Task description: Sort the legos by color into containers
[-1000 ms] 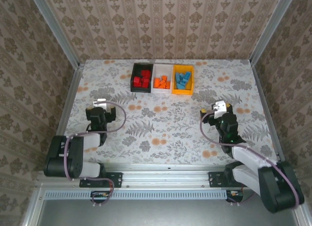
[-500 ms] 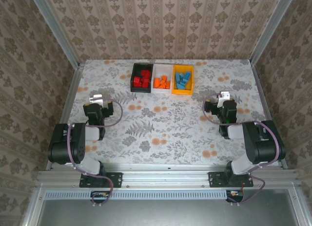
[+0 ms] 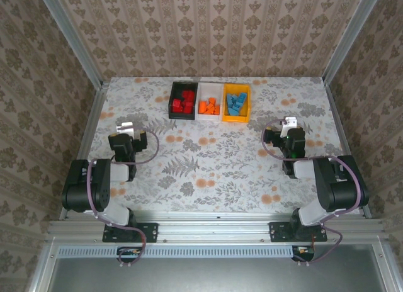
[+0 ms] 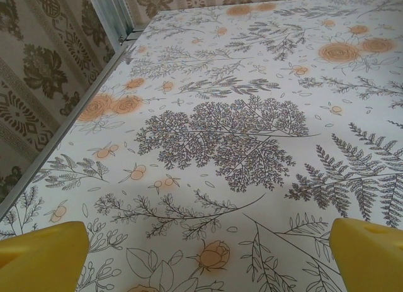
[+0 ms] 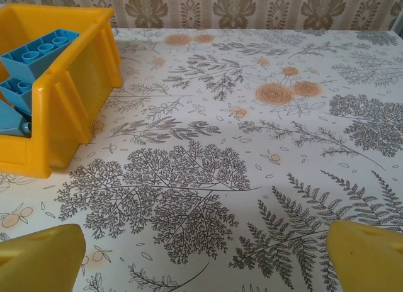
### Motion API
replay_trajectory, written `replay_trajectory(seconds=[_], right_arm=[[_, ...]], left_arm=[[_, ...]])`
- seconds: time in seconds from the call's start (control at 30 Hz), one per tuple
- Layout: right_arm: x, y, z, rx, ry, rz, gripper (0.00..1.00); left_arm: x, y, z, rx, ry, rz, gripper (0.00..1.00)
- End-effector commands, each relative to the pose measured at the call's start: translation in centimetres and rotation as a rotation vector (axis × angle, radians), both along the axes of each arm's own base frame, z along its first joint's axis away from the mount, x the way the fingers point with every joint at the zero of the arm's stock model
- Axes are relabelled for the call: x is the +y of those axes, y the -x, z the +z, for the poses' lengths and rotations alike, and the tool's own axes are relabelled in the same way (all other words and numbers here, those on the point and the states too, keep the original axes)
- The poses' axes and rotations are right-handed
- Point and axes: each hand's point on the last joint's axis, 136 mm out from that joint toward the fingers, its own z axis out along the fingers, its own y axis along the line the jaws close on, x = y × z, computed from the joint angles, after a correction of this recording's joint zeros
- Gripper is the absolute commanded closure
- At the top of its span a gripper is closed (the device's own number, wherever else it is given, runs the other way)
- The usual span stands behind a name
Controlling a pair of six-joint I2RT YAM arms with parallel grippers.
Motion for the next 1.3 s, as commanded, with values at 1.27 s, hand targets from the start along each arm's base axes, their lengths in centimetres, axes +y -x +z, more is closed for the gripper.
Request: replay_trajectory(seconds=[1.27], right_arm=[[-0.06, 0.19, 0.2, -0.009, 0.0, -0.024, 0.0]], left_arm=[[-0.06, -0.44, 0.7, -0.016, 0.019, -0.009, 0.0]])
